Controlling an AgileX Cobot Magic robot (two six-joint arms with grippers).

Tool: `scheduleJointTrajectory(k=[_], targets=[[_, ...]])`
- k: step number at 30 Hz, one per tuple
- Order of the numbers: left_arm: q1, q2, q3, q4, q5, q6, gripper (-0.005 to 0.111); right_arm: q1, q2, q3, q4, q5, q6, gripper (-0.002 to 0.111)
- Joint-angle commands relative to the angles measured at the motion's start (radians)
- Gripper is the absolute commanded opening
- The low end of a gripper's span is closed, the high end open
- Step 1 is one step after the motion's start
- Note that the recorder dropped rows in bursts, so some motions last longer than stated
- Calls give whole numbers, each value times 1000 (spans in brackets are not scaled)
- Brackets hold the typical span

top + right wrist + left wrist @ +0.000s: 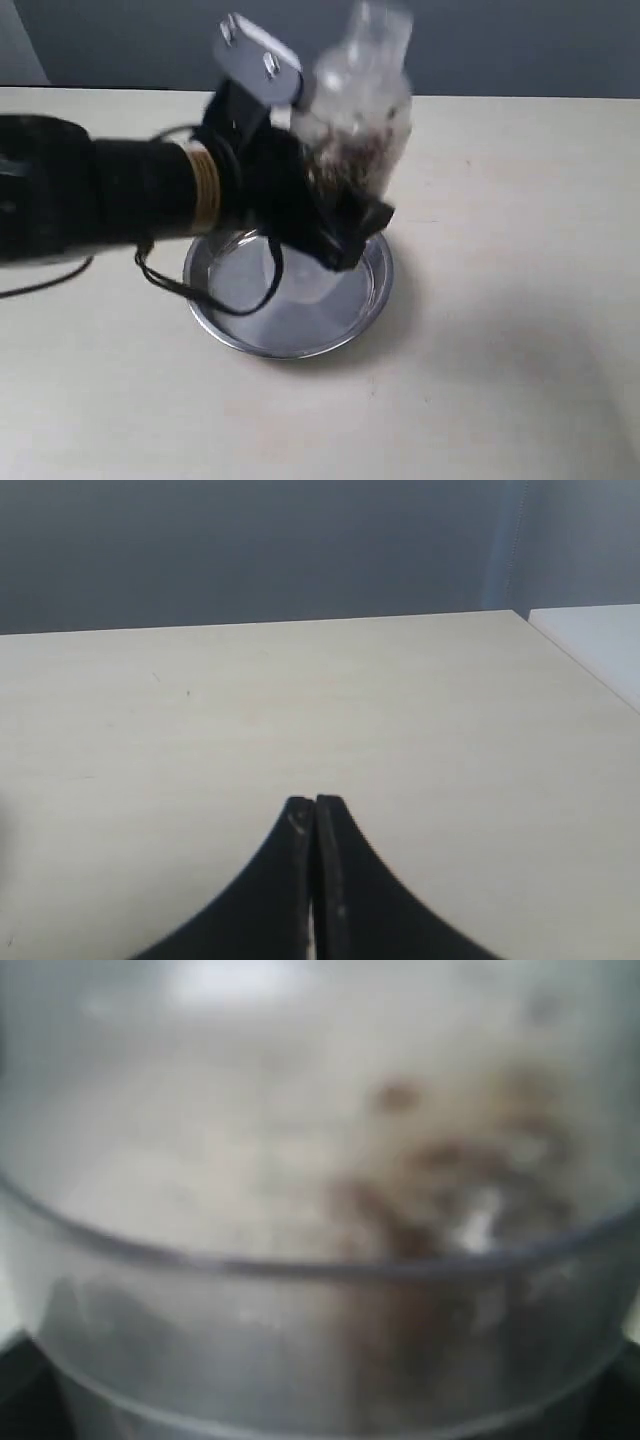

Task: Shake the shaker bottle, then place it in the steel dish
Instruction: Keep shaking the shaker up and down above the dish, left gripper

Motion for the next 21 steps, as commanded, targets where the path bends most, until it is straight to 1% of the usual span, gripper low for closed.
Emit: scheduleJointTrajectory(k=[1,3,5,7,8,9,10,12,14,16,18,19,20,21], targets=[[1,-138,-131,14,-26,24,0,-3,-5,1,1,-12,-2,-1],[1,-157,-148,1,3,56,0,-3,-5,1,1,-12,-2,-1],[-1,-98,-87,-42,46,52,0,-3,-5,1,1,-12,-2,-1],[-1,10,-8,-61,48,52,0,-3,-5,1,1,-12,-2,-1],[-1,26,-1,-61,62,50,0,-3,-5,1,1,-12,-2,-1],[-3,2,-12,-61,81,30,0,-3,-5,1,1,-12,-2,-1],[-3,-38,-31,-61,74,21,0,-3,-5,1,1,-12,-2,-1],[2,-148,-100,-39,13,52,0,-3,-5,1,1,-12,-2,-1],[6,-175,-117,-34,-4,83,0,-3,-5,1,1,-12,-2,-1],[6,-116,-40,-88,33,73,0,-3,-5,1,1,-12,-2,-1],[6,5,40,-133,24,62,0,-3,-5,1,1,-12,-2,-1],[6,26,42,-139,24,29,0,-3,-5,1,1,-12,-2,-1],[4,5,34,-139,12,-28,0,-3,-5,1,1,-12,-2,-1],[0,-34,20,-127,-34,-48,0,-3,-5,1,1,-12,-2,-1]])
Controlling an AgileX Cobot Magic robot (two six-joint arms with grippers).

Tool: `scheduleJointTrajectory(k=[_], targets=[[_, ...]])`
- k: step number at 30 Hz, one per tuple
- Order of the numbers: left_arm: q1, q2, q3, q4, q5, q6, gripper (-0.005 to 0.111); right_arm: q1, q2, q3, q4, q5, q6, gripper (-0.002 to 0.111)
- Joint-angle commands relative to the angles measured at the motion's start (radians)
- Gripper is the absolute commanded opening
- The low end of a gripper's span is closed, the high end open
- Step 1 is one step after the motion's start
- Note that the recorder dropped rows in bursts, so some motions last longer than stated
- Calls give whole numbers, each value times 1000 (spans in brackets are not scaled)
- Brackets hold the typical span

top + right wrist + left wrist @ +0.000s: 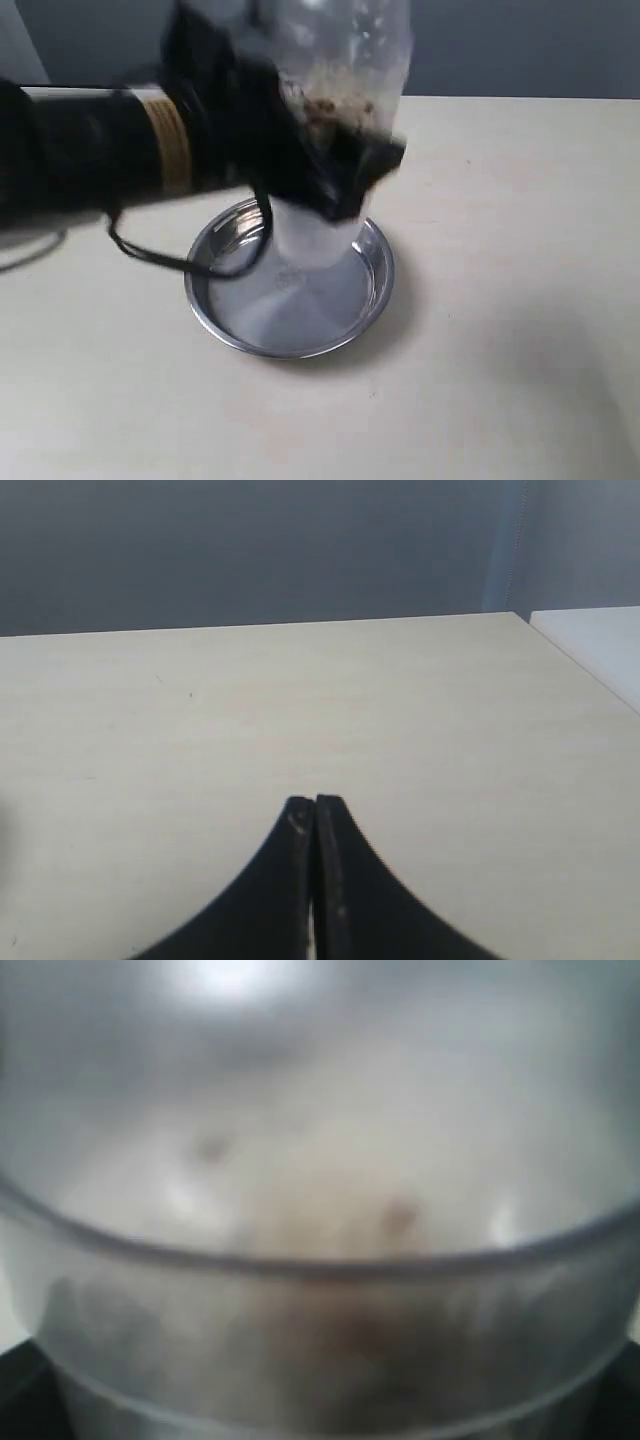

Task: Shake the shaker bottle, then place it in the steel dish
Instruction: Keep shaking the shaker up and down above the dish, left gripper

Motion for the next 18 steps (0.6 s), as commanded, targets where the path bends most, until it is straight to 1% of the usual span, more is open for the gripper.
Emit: scheduleJointTrajectory(k=[1,2,3,4,5,7,8,9,11,12,13,15,16,18], targets=[[-7,-33,-2,2,-65,-89,0,-3,-5,1,1,-12,-2,-1],[-5,-81,-39,36,-106,-21,0,-3,-5,1,1,-12,-2,-1],[-3,-105,-66,40,-105,65,0,-3,-5,1,1,-12,-2,-1],[-3,-115,-76,13,-79,109,0,-3,-5,1,1,-12,-2,-1],[-3,-97,-63,-27,-48,114,0,-3,-5,1,1,-12,-2,-1],[-3,8,9,-94,23,111,0,-3,-5,1,1,-12,-2,-1],[0,70,29,-119,36,109,0,-3,-5,1,1,-12,-2,-1],[0,95,33,-154,38,99,0,-3,-5,1,1,-12,-2,-1],[0,41,-6,-154,1,82,0,-3,-5,1,1,-12,-2,-1],[0,-14,-42,-129,-56,89,0,-3,-5,1,1,-12,-2,-1],[0,-64,-83,-96,-86,112,0,-3,-5,1,1,-12,-2,-1],[0,-91,-114,-86,-55,153,0,-3,-5,1,1,-12,-2,-1],[0,-69,-98,-96,-12,148,0,-3,-5,1,1,-12,-2,-1],[0,25,-18,-109,52,140,0,-3,-5,1,1,-12,-2,-1]])
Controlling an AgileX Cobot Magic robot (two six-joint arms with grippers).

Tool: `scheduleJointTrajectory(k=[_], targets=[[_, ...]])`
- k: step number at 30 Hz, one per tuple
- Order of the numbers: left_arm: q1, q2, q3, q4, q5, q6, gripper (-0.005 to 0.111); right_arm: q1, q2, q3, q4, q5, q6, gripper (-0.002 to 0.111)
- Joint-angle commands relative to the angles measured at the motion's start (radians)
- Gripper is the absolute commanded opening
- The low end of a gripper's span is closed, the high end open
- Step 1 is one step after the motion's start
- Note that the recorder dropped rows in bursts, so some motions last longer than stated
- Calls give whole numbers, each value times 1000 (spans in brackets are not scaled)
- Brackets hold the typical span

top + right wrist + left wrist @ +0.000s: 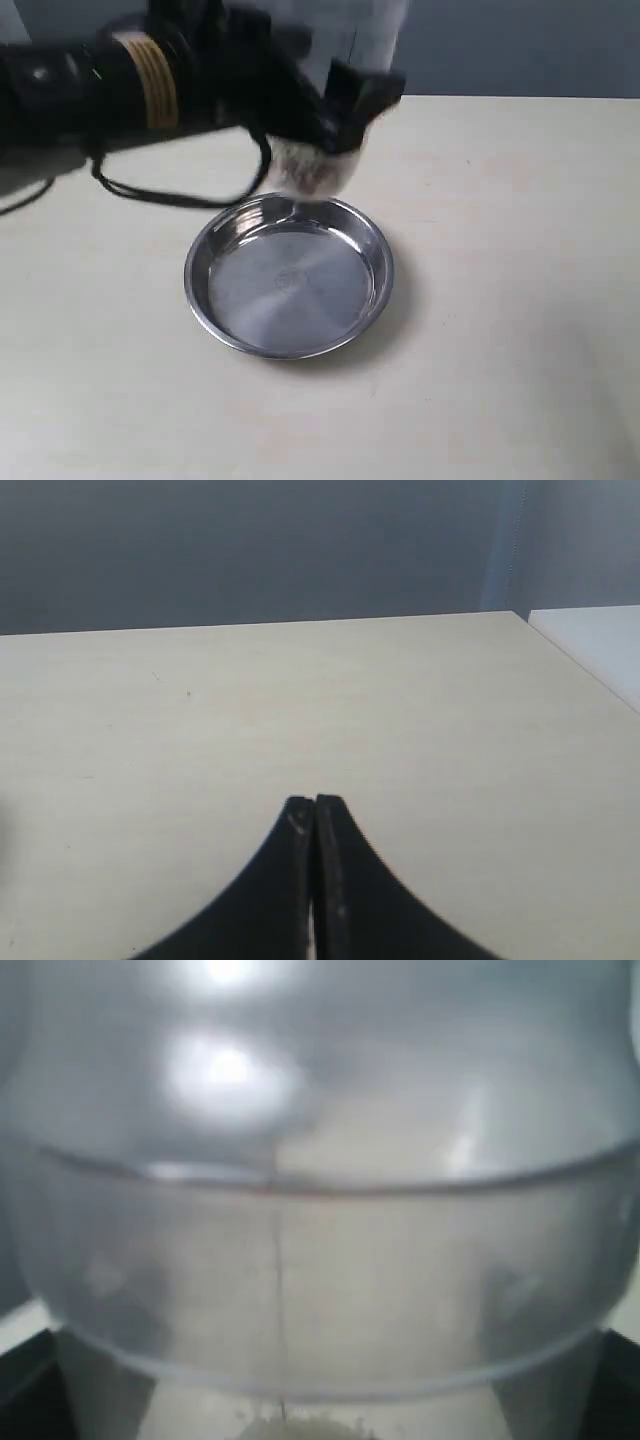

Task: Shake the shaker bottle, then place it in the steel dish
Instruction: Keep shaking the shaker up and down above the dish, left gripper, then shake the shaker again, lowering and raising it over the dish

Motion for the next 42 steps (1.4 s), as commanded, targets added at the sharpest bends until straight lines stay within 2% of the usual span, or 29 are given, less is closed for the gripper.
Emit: scheduleJointTrajectory(k=[1,3,4,5,6,7,8,10,13,14,15,16,18,20,21,22,23,24,25,27,29,30,32,35,37,38,40,41,42], targets=[[2,133,87,-32,39,-7,0,-3,-5,1,1,-13,-2,-1],[2,139,79,-45,29,-54,0,-3,-5,1,1,-13,-2,-1],[-1,92,55,-43,-11,-59,0,-3,-5,1,1,-13,-2,-1],[2,16,-15,-16,-136,-20,0,-3,-5,1,1,-13,-2,-1],[10,-2,-45,-16,-159,12,0,-3,-5,1,1,-13,-2,-1],[9,-12,-72,-37,-125,8,0,-3,-5,1,1,-13,-2,-1],[-4,29,-45,-42,-21,-34,0,-3,-5,1,1,-13,-2,-1],[-10,134,19,-42,63,-36,0,-3,-5,1,1,-13,-2,-1],[-10,-7,-63,-19,-60,-42,0,-3,-5,1,1,-13,-2,-1],[-10,-44,-78,9,-56,-42,0,-3,-5,1,1,-13,-2,-1],[-14,-42,-64,27,6,-42,0,-3,-5,1,1,-13,-2,-1],[-19,27,9,27,97,-42,0,-3,-5,1,1,-13,-2,-1],[-15,118,72,-38,132,-60,0,-3,-5,1,1,-13,-2,-1],[-22,10,20,-47,4,-71,0,-3,-5,1,1,-13,-2,-1],[-20,-82,-43,28,-65,-69,0,-3,-5,1,1,-13,-2,-1],[-20,-104,-50,77,-43,-69,0,-3,-5,1,1,-13,-2,-1],[-22,-67,14,71,49,-74,0,-3,-5,1,1,-13,-2,-1],[-10,40,92,13,84,-88,0,-3,-5,1,1,-13,-2,-1],[-8,58,95,-29,86,-112,0,-3,-5,1,1,-13,-2,-1],[-20,13,68,-58,7,-138,0,-3,-5,1,1,-13,-2,-1],[-22,-82,13,25,-126,-120,0,-3,-5,1,1,-13,-2,-1],[-20,-107,-22,70,-144,-94,0,-3,-5,1,1,-13,-2,-1],[-22,-108,-25,52,-72,-102,0,-3,-5,1,1,-13,-2,-1],[-30,-43,47,32,-21,-218,0,-3,-5,1,1,-13,-2,-1],[-30,4,90,119,-45,-222,0,-3,-5,1,1,-13,-2,-1],[-25,14,95,181,5,-192,0,-3,-5,1,1,-13,-2,-1],[28,47,95,208,223,-129,0,-3,-5,1,1,-13,-2,-1],[83,69,95,202,309,-150,0,-3,-5,1,1,-13,-2,-1],[143,90,95,158,320,-225,0,-3,-5,1,1,-13,-2,-1]])
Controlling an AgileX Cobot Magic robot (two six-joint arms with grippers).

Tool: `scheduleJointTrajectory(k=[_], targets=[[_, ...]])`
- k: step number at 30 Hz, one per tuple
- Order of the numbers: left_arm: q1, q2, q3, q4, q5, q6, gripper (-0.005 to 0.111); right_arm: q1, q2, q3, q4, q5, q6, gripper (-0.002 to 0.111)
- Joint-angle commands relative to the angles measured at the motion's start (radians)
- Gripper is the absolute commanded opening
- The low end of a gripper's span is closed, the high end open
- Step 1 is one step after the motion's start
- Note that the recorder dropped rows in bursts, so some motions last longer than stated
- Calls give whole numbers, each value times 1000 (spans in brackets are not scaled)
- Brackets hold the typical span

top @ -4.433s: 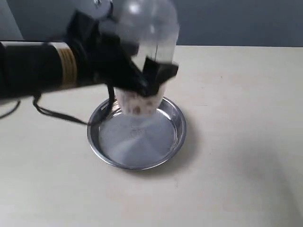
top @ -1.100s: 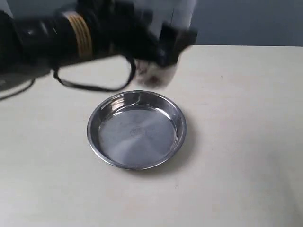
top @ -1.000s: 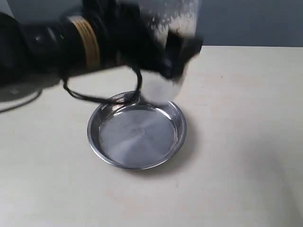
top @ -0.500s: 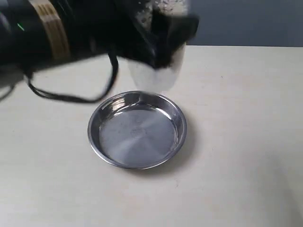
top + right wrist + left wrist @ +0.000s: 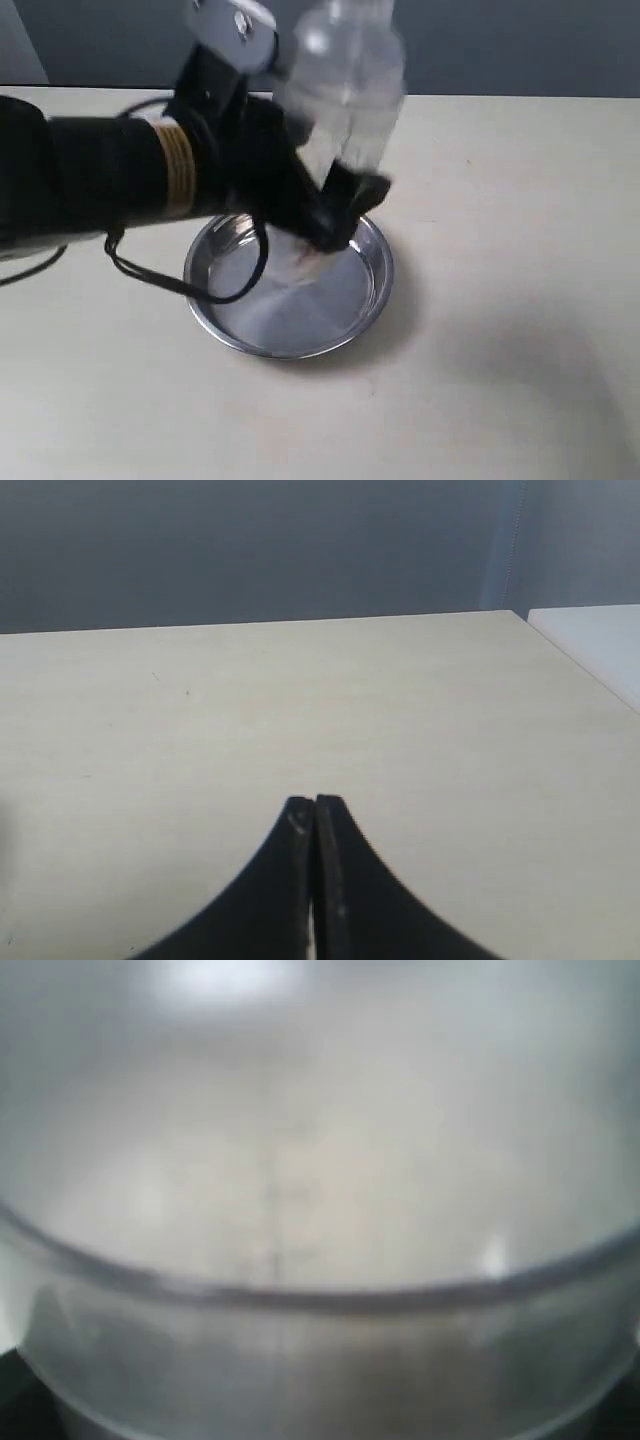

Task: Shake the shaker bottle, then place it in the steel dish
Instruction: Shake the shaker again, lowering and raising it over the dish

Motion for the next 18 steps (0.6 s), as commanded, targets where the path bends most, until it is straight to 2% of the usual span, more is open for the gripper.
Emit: scheduleJointTrajectory(k=[1,2,4,5,7,8,9,10,11,12,13,14,15,16,18], targets=[[192,66,1,-80,199,-151,0,-3,-5,1,1,-13,-2,-1],[204,70,10,-170,125,-224,0,-3,-5,1,1,-13,-2,-1],[153,68,34,-209,-146,-242,0,-3,-5,1,1,-13,-2,-1],[90,66,36,-124,-322,-235,0,-3,-5,1,1,-13,-2,-1],[17,63,29,75,-471,-188,0,-3,-5,1,1,-13,-2,-1],[-6,62,18,193,-443,-149,0,-3,-5,1,1,-13,-2,-1],[-14,62,13,205,-352,-148,0,-3,-5,1,1,-13,-2,-1],[-12,68,13,120,-158,-137,0,-3,-5,1,1,-13,-2,-1],[17,82,7,-15,-20,-88,0,-3,-5,1,1,-13,-2,-1],[46,91,2,-107,27,-66,0,-3,-5,1,1,-13,-2,-1],[106,112,2,-282,34,-91,0,-3,-5,1,1,-13,-2,-1],[123,124,5,-458,-21,-131,0,-3,-5,1,1,-13,-2,-1],[109,127,10,-531,-95,-145,0,-3,-5,1,1,-13,-2,-1],[67,127,14,-471,-167,-139,0,-3,-5,1,1,-13,-2,-1],[-11,109,6,-105,-261,-79,0,-3,-5,1,1,-13,-2,-1]])
